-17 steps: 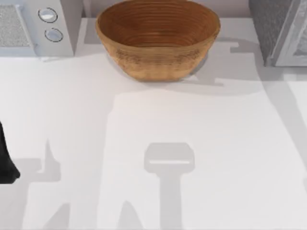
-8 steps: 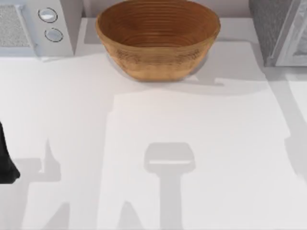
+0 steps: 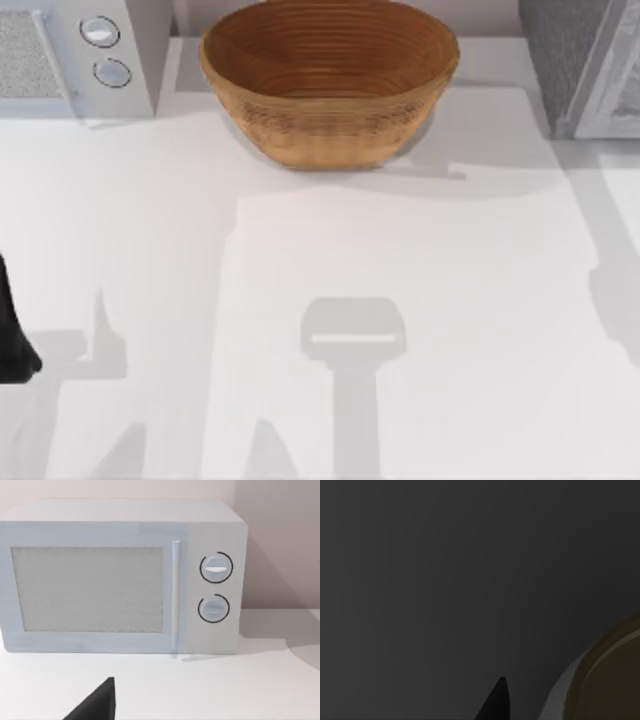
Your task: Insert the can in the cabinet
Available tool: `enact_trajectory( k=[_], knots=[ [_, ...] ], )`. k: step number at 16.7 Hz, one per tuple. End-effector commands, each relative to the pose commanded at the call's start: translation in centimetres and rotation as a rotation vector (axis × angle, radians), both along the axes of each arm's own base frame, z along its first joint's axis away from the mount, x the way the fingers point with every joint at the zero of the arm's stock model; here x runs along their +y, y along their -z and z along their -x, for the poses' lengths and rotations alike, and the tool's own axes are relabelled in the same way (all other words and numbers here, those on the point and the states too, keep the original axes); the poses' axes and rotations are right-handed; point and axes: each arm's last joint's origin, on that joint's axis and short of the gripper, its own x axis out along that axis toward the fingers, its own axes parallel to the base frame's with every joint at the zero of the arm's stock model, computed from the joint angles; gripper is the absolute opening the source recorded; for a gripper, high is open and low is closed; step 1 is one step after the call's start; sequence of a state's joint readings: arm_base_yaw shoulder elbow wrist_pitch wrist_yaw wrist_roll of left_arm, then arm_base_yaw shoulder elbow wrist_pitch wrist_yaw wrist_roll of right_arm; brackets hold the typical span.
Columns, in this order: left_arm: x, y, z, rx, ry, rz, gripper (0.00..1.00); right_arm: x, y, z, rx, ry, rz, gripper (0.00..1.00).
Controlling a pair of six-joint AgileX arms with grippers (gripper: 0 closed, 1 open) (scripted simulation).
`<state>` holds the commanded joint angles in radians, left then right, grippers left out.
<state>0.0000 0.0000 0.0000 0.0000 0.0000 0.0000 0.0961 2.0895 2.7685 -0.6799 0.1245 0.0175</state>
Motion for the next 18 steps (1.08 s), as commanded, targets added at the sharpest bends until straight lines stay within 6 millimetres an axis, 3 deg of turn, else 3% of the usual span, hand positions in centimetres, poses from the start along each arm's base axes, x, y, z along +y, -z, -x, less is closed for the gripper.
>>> enact_trajectory(
  k=[1,14,18],
  knots=[
    [0.0,0.0,0.0,0.0,0.0,0.0,1.0,0.0,0.0,0.0,0.0,0.0,0.0,0.0],
    [0.0,0.0,0.0,0.0,0.0,0.0,1.0,0.0,0.0,0.0,0.0,0.0,0.0,0.98],
    [0.0,0.0,0.0,0.0,0.0,0.0,1.0,0.0,0.0,0.0,0.0,0.0,0.0,1.0]
  ],
)
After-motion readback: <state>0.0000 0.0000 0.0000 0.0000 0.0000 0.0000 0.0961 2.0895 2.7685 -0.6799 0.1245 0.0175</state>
